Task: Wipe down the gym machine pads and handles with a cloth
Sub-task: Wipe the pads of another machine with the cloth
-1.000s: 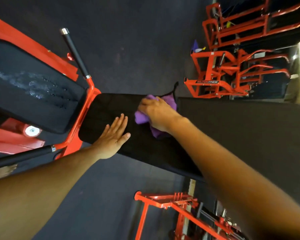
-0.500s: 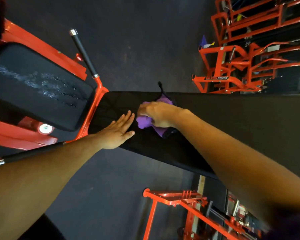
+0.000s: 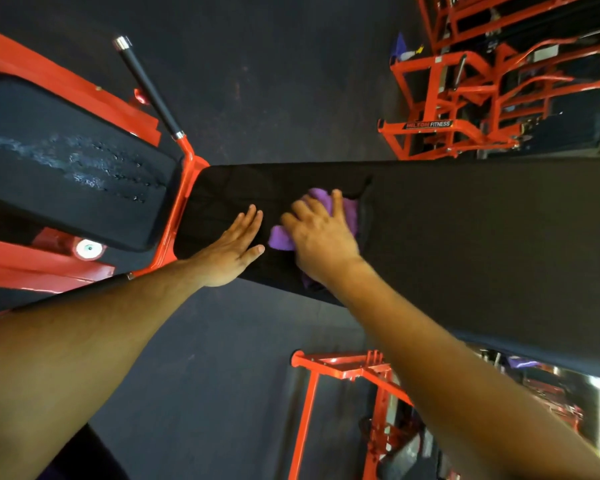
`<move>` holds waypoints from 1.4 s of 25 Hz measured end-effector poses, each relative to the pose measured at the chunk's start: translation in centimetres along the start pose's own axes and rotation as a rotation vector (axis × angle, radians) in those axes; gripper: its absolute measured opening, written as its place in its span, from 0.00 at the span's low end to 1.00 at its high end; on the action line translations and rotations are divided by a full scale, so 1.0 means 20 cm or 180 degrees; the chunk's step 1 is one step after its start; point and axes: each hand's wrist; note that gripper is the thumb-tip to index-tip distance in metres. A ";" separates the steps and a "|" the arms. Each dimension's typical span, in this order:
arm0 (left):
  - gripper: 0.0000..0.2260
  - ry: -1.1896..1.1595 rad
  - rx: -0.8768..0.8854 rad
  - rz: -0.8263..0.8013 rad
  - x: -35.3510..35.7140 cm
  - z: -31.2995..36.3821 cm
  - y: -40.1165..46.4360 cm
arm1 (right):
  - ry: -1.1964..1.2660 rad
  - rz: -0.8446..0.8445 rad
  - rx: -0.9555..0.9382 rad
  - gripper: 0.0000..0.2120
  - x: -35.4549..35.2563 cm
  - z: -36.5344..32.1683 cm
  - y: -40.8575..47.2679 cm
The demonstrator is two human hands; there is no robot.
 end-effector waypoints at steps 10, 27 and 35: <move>0.31 0.0117 0.0206 0.0093 0.01 -0.06 0.02 | 0.0356 0.0472 -0.0565 0.20 0.07 0.16 -0.05; 0.34 0.3960 0.0031 0.0791 -0.66 -1.08 -0.61 | 0.0105 0.0088 -0.0491 0.19 0.11 -0.50 0.91; 0.34 0.3990 0.0001 0.0877 -0.67 -1.02 -0.60 | 0.0192 0.0044 -0.1252 0.14 0.06 -0.15 0.72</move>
Point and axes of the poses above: each hand's wrist, its own y-axis towards the middle knuckle, its own x-axis out of the palm, z = x × y, and after that the axes turned 15 degrees about x, right-handed
